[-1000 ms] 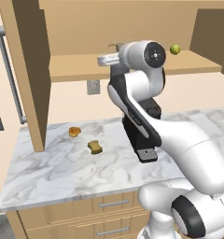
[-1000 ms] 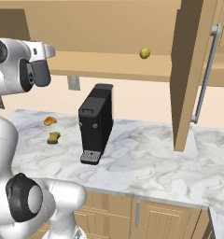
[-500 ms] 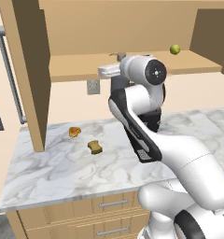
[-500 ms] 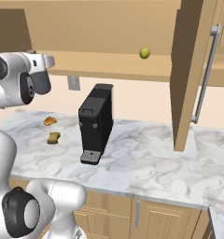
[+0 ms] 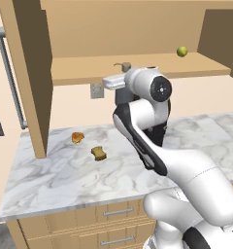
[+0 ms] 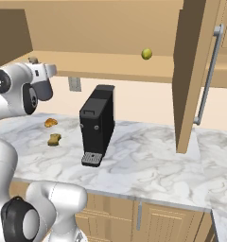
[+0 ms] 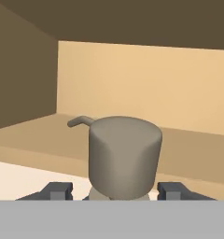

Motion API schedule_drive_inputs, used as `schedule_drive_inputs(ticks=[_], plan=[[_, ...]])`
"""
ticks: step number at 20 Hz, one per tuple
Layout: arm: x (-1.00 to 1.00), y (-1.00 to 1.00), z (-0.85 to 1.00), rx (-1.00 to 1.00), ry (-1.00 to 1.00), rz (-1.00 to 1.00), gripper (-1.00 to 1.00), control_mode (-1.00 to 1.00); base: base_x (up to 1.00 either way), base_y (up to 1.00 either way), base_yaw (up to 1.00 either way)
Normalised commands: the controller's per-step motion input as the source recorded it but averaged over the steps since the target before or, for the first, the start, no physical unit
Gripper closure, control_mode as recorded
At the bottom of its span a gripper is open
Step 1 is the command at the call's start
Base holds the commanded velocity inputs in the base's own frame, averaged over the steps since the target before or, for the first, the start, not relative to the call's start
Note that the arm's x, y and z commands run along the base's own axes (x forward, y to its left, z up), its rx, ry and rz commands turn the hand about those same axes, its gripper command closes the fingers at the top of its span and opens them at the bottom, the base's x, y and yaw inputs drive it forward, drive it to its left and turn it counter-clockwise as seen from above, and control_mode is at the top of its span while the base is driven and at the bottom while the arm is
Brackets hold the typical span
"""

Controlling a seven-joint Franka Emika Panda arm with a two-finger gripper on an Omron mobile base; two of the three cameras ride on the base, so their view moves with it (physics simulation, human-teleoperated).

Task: Pick the soap dispenser and sponge from the cabinet and place them on the counter.

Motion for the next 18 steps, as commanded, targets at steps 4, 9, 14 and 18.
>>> schedule_drive_inputs(ticks=[4,9,14,18], plan=[[0.0,0.05,-0.2,0.0,0.0,0.0,1.0,-1.0,0.0,0.0,0.0],[0.0,0.11,-0.22,0.0,0.0,0.0,1.0,-1.0,0.0,0.0,0.0],[0.0,0.13,-0.23,0.0,0.0,0.0,1.0,-1.0,0.0,0.0,0.0],[0.02,0.14,-0.23,0.0,0.0,0.0,1.0,-1.0,0.0,0.0,0.0]])
